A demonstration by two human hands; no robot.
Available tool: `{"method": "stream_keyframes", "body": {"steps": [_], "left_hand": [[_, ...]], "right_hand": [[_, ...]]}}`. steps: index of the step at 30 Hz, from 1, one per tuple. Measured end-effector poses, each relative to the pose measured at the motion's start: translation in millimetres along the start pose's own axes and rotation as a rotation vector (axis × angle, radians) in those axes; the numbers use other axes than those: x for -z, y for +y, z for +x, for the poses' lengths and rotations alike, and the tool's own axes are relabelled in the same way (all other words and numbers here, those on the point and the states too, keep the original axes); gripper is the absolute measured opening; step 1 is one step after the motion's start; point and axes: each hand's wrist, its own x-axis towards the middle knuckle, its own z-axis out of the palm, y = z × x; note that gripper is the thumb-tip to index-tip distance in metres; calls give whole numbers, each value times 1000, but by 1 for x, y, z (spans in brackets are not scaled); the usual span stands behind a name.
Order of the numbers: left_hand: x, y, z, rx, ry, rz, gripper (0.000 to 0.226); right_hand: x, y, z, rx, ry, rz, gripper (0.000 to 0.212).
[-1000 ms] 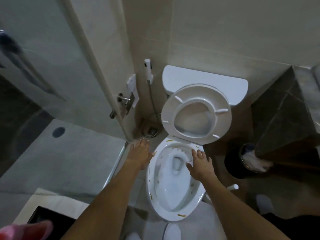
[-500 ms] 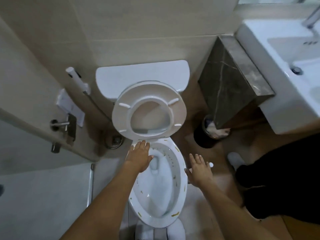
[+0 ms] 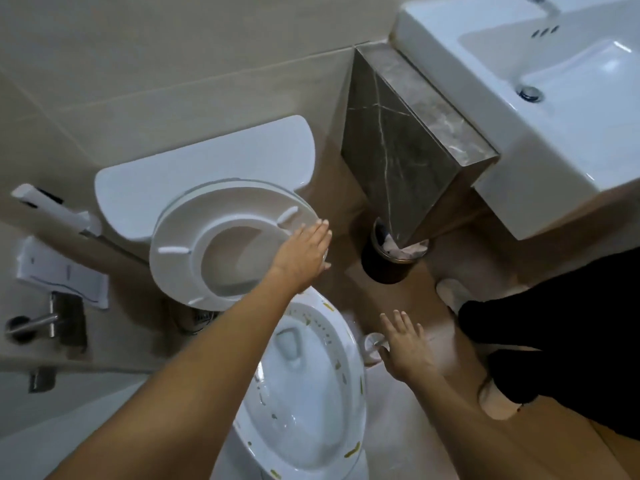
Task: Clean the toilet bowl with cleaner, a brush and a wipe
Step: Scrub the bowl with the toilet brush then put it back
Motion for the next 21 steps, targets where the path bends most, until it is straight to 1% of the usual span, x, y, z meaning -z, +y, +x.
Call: {"method": "stream_keyframes", "body": {"steps": [3, 6, 13, 17, 21], "left_hand": [[10, -5, 30, 42, 36, 89, 62], [4, -12, 50, 85, 0, 187, 62], [-23, -22, 70, 63, -23, 525, 64], [-27, -21, 71, 53, -37, 551, 62], [-25, -21, 72, 45, -8, 517, 62]], "right_hand": [[-6, 11, 19, -5, -26, 1, 66], [-15, 18, 35, -2, -51, 19, 65], [-44, 33, 72, -4, -131, -51, 65], [-59, 31, 90, -7, -208, -210, 70], [-61, 27, 100, -13, -221, -287, 69]]}}
